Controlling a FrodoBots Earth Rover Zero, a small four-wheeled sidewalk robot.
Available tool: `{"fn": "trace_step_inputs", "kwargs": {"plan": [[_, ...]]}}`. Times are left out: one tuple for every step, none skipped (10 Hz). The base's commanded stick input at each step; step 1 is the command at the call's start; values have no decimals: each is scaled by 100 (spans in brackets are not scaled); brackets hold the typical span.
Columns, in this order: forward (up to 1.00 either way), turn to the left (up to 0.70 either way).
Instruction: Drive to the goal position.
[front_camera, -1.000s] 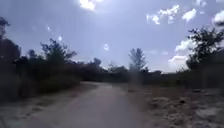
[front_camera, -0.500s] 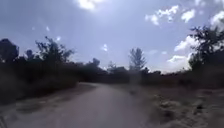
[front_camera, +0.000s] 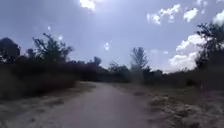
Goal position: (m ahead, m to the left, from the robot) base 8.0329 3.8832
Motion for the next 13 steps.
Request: {"fn": "trace_step_inputs", "kwargs": {"plan": [[85, -19], [85, -2], [85, 0], [85, 0], [85, 0], [85, 0], [85, 0], [85, 0], [85, 0], [85, 0], [85, 0], [85, 0], [85, 0]]}}
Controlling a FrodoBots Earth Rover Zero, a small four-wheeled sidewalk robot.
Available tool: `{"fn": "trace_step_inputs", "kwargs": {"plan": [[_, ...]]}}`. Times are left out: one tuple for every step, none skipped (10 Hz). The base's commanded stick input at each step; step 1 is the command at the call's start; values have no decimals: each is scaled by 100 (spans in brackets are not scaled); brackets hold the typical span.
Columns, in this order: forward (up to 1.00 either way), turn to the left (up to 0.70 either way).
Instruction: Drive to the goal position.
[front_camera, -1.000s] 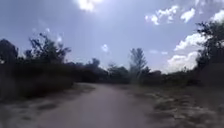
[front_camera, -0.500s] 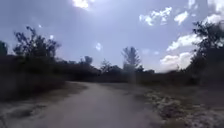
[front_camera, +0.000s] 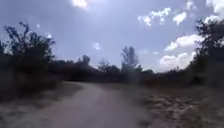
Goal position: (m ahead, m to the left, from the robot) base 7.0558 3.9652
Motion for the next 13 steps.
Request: {"fn": "trace_step_inputs", "kwargs": {"plan": [[85, 0], [85, 0], [85, 0], [85, 0], [85, 0], [85, 0], [85, 0], [85, 0], [85, 0], [85, 0], [85, 0], [85, 0], [85, 0]]}}
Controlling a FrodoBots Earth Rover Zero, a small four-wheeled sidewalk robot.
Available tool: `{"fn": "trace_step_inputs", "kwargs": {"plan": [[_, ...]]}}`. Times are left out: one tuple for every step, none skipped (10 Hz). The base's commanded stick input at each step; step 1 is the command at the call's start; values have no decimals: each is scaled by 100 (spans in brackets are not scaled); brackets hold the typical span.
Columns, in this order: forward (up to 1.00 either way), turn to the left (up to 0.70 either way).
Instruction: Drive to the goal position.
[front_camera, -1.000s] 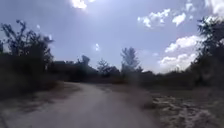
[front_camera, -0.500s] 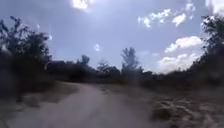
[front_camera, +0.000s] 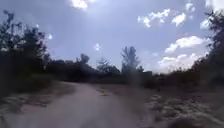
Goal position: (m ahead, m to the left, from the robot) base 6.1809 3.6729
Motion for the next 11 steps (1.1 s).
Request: {"fn": "trace_step_inputs", "kwargs": {"plan": [[85, 0], [85, 0], [85, 0], [85, 0], [85, 0], [85, 0], [85, 0], [85, 0], [85, 0], [85, 2], [85, 34]]}}
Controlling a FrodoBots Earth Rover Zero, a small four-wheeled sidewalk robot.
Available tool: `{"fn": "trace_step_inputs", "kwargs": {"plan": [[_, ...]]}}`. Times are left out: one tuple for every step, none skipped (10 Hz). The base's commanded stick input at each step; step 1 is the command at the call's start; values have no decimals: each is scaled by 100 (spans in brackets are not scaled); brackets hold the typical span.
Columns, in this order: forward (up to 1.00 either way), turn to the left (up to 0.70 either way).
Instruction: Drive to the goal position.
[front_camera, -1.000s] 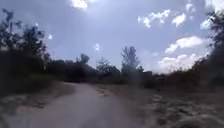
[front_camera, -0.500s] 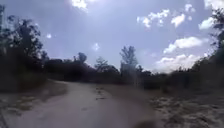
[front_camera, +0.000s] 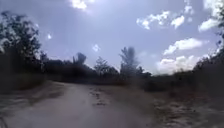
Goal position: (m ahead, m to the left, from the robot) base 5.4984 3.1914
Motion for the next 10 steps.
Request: {"fn": "trace_step_inputs", "kwargs": {"plan": [[85, 34], [85, 34], [85, 34], [85, 34], [85, 34], [85, 0], [85, 0], [85, 0], [85, 0], [85, 0]]}}
